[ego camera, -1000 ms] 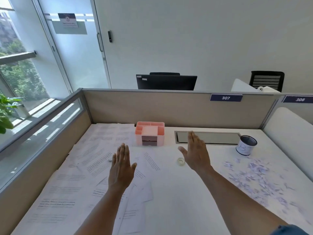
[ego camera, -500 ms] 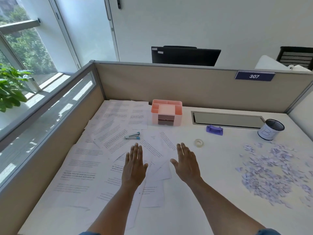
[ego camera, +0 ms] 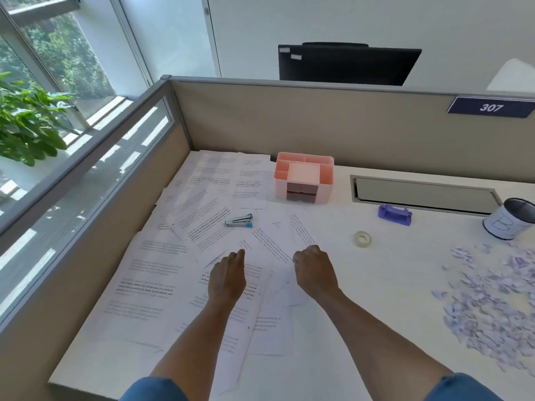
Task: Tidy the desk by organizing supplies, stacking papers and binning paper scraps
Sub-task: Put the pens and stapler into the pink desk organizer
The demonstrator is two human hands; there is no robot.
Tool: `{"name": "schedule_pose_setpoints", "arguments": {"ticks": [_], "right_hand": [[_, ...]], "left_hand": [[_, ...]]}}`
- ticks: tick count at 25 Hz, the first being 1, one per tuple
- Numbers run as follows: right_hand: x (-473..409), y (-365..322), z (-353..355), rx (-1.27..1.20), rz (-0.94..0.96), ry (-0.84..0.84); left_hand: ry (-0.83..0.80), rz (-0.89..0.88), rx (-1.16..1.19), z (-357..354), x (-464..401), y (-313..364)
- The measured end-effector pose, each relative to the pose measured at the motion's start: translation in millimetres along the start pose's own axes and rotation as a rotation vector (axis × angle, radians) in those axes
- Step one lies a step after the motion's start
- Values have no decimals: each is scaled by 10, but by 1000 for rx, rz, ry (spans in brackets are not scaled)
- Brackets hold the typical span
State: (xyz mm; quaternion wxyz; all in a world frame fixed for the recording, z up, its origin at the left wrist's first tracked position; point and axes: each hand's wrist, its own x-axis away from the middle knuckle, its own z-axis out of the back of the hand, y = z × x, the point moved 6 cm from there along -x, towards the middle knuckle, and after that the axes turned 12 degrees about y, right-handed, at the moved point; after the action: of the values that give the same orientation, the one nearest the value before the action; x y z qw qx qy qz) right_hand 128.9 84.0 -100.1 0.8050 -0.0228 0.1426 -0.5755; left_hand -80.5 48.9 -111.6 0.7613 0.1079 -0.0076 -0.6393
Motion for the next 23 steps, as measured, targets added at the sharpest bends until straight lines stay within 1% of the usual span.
{"name": "schedule_pose_setpoints", "arguments": {"ticks": [3, 6, 10, 12, 14, 16, 23], "right_hand": [[-242, -73, -94, -56, 4, -60], [-400, -162, -208, -153, -61, -106], [-663, -248, -337, -215, -147, -156], [-797, -273, -394, -251, -185, -166], [-914, -297, -440, -298, -210, -175], [-1045, -348, -469, -341, -218, -185], [-1444, -403, -631, -388, -268, -208]], "left_hand": [[-41, 38, -45, 28, -158, -50], [-16, 69, -20, 33, -300, -138], [-8, 64, -47, 12, -581, -264], [33, 77, 9, 2, -781, -326], [68, 56, 81, -2, -956, -358], [70, 15, 109, -20, -1118, -384], [-8, -80, 64, -312, -1549, -432]]}}
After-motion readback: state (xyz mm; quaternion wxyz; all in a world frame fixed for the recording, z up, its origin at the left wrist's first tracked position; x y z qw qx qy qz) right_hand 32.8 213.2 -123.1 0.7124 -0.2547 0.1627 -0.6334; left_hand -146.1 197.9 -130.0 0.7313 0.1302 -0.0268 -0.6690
